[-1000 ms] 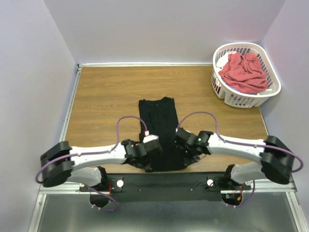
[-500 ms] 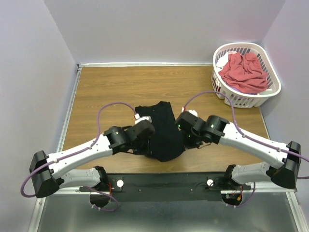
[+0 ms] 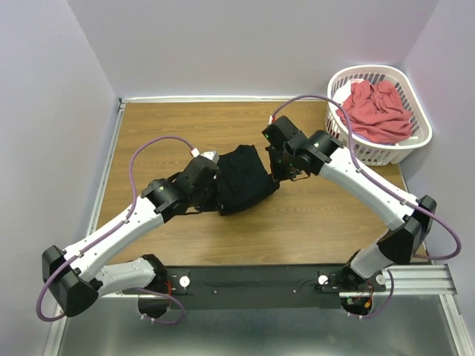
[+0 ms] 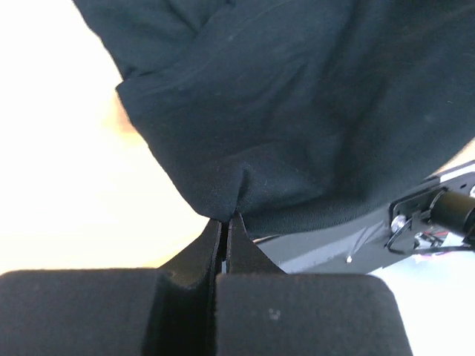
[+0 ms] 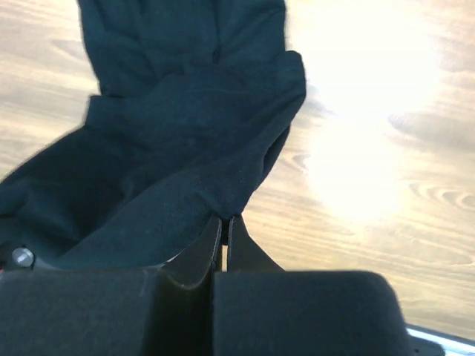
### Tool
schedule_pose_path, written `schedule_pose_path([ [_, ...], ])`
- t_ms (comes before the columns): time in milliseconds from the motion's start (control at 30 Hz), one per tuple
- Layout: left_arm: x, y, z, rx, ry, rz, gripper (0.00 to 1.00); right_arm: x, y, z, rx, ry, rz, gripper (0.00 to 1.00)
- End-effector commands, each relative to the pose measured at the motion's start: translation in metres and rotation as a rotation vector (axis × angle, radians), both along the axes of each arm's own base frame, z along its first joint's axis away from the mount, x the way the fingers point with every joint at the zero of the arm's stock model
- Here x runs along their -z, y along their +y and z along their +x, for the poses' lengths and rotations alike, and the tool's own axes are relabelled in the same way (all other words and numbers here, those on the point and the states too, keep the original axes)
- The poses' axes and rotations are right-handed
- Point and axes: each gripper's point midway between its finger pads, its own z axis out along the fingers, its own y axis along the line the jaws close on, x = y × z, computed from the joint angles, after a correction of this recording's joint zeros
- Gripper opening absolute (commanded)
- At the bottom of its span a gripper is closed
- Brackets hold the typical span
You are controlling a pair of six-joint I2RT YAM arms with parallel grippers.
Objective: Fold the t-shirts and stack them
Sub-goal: Fold the tshirt
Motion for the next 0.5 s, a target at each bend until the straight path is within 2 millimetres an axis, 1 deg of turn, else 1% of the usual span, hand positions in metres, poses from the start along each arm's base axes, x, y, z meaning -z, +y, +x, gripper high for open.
schedule_pose_path([
  [0,-0.009,-0.007,0.013,0.071,-0.047,-0.065,0.0,0.002,0.005,0.016,-0.051,0.002,-0.02,0.0],
  [33,-0.008,-0.005,0.019,0.073,-0.057,-0.068,0.0,-0.002,0.008,0.022,-0.058,-0.006,-0.012,0.01],
  [67,-0.006,-0.006,0.021,0.078,-0.053,-0.069,0.0,0.001,0.01,0.026,-0.06,0.0,-0.018,0.0],
  [133,-0.01,-0.007,0.027,0.079,-0.067,-0.085,0.0,-0.001,0.011,0.034,-0.061,-0.003,-0.016,0.0],
  [167,-0.012,-0.007,0.029,0.085,-0.075,-0.081,0.0,-0.006,0.014,0.038,-0.064,-0.014,-0.003,0.0],
  [200,-0.011,-0.007,0.032,0.085,-0.076,-0.075,0.0,-0.004,0.016,0.042,-0.067,-0.008,-0.004,0.0],
  [233,-0.014,-0.004,0.037,0.072,-0.086,-0.073,0.0,-0.007,0.016,0.048,-0.067,-0.015,0.003,0.0],
  [300,-0.016,-0.003,0.042,0.072,-0.098,-0.057,0.0,-0.004,0.018,0.052,-0.071,-0.01,-0.005,0.0],
  [367,-0.017,-0.004,0.043,0.078,-0.102,-0.06,0.0,-0.005,0.019,0.049,-0.081,0.001,0.009,0.0],
  [400,-0.018,-0.006,0.04,0.09,-0.096,-0.075,0.0,-0.002,0.019,0.045,-0.086,0.015,0.012,0.0],
  [433,-0.017,-0.007,0.035,0.1,-0.093,-0.089,0.0,0.002,0.017,0.035,-0.097,0.041,0.026,0.01],
  [467,-0.013,-0.008,0.032,0.107,-0.08,-0.095,0.0,-0.004,0.017,0.032,-0.104,0.037,0.044,0.0],
])
